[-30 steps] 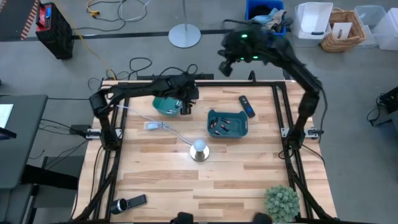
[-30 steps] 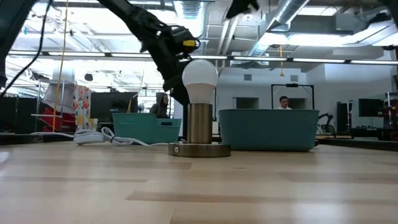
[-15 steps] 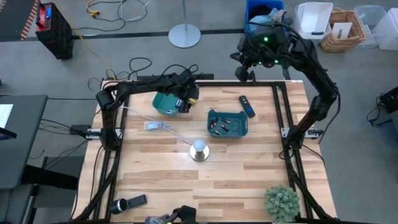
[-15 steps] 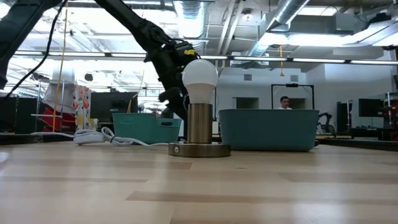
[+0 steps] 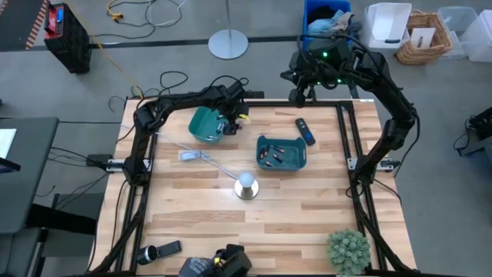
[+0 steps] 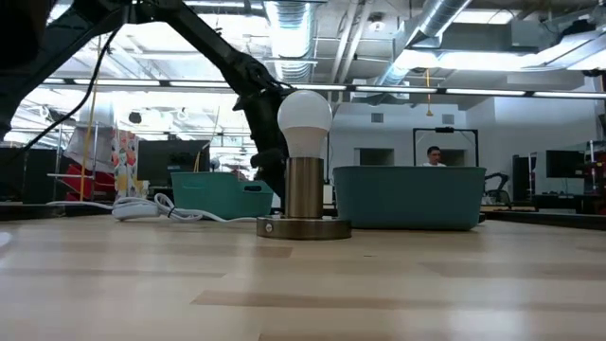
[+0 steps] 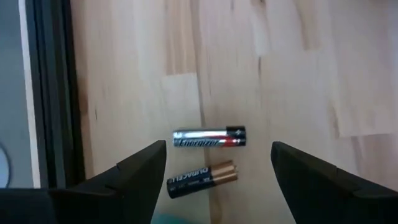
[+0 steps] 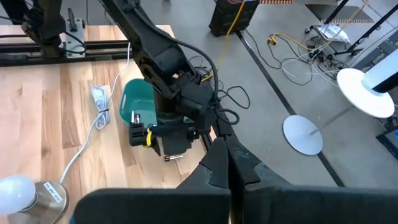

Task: Sort batteries
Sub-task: Put the silver battery into the green bin

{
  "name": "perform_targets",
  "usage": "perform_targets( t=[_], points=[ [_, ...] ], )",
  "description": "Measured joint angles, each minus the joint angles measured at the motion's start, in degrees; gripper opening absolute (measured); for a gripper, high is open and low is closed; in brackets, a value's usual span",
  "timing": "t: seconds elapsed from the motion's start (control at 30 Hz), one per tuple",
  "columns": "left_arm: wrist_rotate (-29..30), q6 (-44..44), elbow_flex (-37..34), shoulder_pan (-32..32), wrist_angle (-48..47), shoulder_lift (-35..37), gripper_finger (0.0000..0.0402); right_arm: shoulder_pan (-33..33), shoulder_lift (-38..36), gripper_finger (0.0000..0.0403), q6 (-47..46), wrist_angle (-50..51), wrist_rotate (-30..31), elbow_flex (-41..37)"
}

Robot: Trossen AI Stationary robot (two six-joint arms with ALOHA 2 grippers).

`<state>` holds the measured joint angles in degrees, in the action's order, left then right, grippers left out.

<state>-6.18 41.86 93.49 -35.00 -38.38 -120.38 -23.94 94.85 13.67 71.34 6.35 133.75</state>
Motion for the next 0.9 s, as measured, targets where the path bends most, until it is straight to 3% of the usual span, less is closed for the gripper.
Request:
perform_targets(
  t=[0.3, 0.9],
  points=[
    [-4.45, 0.57, 0.41, -1.17, 0.61, -0.63, 0.0286, -0.24, 0.00, 0.0008, 0.38, -0.17, 0.00, 0.00],
    [-5.54, 0.97, 0.55, -1.95, 1.79, -4.64, 0.0287, -0.20, 0.00, 0.0009, -0.07, 0.05, 0.00, 0.00]
  ],
)
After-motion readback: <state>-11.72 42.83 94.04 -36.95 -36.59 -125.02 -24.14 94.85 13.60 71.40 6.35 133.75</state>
